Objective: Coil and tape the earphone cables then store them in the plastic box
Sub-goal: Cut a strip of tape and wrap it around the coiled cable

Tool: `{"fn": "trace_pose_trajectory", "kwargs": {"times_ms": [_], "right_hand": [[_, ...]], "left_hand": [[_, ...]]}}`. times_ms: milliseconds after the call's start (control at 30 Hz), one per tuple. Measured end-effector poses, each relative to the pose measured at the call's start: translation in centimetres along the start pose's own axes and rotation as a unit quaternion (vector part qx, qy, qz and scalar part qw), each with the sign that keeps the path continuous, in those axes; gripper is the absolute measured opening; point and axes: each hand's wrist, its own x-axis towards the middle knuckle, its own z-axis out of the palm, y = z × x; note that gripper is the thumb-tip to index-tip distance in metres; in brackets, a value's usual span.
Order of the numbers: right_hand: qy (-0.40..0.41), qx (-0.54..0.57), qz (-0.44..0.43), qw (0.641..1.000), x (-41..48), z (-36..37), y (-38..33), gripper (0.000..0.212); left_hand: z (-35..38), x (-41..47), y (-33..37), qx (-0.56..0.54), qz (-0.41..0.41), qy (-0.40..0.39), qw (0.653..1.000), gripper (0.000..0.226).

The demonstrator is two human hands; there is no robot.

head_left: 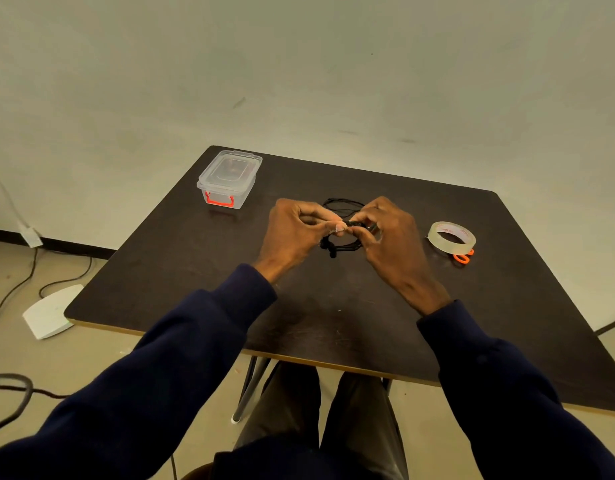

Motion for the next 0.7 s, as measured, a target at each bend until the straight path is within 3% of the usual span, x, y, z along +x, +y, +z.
{"fn": "trace_pose_trajectory", "kwargs": {"times_ms": [233,400,500,700], "right_hand": [[-0.027,-0.036,-0.020,0.999,0.5,0.1,-0.2,0.013],[-0.047,0.097,0.069,0.992,1.5,-0.1,-0.1,0.021],[-0.067,0.142,0.077,0.985,2.0,-0.7,0.0,0.027],[-0.086,0.198,0.099,0.971,2.5,-1.0,0.2,0.018]], "left_hand": [[-0.5,0.1,0.1,0.074,0.019,-0.062,0.995,0.012],[-1.1,0.4,-0.1,0.093,0.003,-0.070,0.993,0.015],[-1.3,0.6,-0.1,0.090,0.000,-0.073,0.993,0.016],[-1.4,1.0,-0.2,0.078,-0.009,-0.034,0.996,0.011]]}}
